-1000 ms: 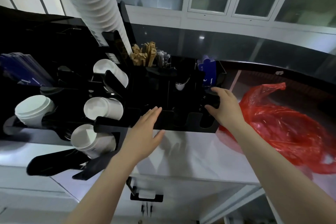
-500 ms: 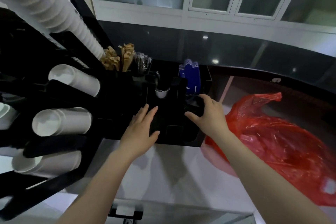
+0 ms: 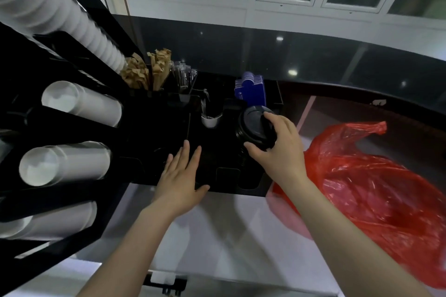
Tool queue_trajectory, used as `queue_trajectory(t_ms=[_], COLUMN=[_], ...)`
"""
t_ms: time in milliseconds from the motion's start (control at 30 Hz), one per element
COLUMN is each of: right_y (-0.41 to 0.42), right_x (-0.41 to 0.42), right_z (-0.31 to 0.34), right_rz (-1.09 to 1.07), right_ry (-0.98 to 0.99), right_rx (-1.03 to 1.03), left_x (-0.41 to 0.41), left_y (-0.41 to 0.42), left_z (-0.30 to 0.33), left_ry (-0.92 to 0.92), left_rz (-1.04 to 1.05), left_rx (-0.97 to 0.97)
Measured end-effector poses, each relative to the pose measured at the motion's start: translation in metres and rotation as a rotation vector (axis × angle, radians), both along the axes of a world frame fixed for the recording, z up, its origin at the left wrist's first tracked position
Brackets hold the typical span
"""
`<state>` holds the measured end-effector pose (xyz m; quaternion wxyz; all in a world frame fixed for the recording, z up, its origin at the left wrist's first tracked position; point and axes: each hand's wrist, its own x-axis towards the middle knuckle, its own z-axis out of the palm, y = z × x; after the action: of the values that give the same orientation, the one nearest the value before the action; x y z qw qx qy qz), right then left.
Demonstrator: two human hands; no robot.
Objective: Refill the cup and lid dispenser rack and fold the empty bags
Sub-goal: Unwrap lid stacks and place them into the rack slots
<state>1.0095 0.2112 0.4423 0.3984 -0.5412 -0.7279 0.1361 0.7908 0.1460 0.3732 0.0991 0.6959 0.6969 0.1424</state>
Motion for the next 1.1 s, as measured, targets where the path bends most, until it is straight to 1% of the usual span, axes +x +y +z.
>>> queue_trajectory(t_ms=[133,200,233,300,367,533,633,700,933,1100], right_y=[-0.012,-0.017,-0.018,-0.022,-0.026,-0.031,-0.029,-0.027,-0.017,-0.012], right_x=[-0.019,-0.029,-0.034,-0.047,-0.06,-0.075,-0.076,-0.082,-0.099,-0.102], right_z=[0.006,0.01,0.012,0.012,0.007,-0.022,-0.031,-0.033,-0.035,-0.045], right_rz=[0.032,0.051,0.066,0.092,0.11,0.153,0.14,0.141,0.119,0.09], right_ry=[0.033,0.064,0.074,0.066,0.016,-0.212,-0.307,-0.359,-0.525,-0.752], right_rx=[0.066,0.098,0.103,0.102,0.104,0.08,0.094,0.106,0.017,0.055], left_x=[-0.007,-0.008,-0.01,-0.016,-0.025,-0.035,-0.039,-0.042,-0.039,-0.038], left_y=[0.002,0.002,0.001,-0.001,-0.003,-0.015,-0.015,-0.013,-0.008,-0.006], left_z=[0.002,0.004,0.006,0.012,0.017,0.026,0.026,0.024,0.012,0.007], left_ry=[-0.021,-0.067,-0.112,-0.27,-0.389,-0.391,-0.419,-0.42,-0.363,-0.295], left_rz=[-0.031,-0.055,-0.058,-0.019,0.008,-0.034,-0.031,-0.04,-0.044,-0.058], left_rx=[0.009,0.014,0.007,-0.036,-0.049,0.089,0.119,0.104,0.001,-0.024])
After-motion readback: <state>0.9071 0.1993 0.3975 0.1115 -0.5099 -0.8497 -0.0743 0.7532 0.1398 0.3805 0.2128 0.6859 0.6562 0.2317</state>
